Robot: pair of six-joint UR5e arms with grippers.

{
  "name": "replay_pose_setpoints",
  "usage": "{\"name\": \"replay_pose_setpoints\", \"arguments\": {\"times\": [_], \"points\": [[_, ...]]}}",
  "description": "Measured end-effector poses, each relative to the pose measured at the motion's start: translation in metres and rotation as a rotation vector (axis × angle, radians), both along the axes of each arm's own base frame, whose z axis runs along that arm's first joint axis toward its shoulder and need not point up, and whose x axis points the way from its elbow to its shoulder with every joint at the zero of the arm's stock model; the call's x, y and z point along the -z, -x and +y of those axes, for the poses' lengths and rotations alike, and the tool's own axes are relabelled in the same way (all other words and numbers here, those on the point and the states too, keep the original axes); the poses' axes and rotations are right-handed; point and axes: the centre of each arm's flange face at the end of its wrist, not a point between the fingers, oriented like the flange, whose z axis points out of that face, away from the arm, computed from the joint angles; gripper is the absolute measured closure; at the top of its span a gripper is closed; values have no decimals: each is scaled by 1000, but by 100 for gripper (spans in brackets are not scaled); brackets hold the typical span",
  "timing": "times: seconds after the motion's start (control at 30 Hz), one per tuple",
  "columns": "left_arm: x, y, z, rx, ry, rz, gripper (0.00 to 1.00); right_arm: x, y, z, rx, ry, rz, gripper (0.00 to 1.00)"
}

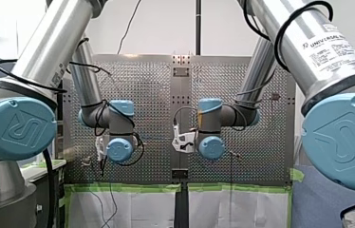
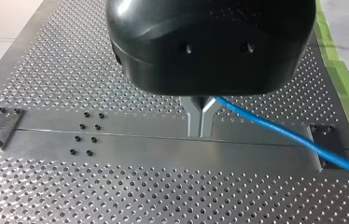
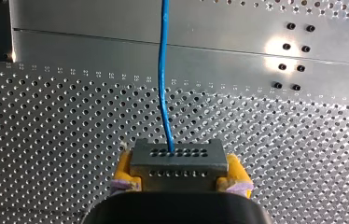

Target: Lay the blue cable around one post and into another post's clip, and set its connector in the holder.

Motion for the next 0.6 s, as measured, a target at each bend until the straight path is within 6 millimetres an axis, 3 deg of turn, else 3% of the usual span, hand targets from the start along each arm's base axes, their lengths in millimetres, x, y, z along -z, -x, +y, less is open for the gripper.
{"name": "replay_pose_setpoints", "arguments": {"times": [0.2,0.6], "points": [[5,3,1,10,-15,8,100,2,-1,0,1,-3,6,100],[14,5,1,30,-44,2,100,48,8,10,3,-114,127,100]]}}
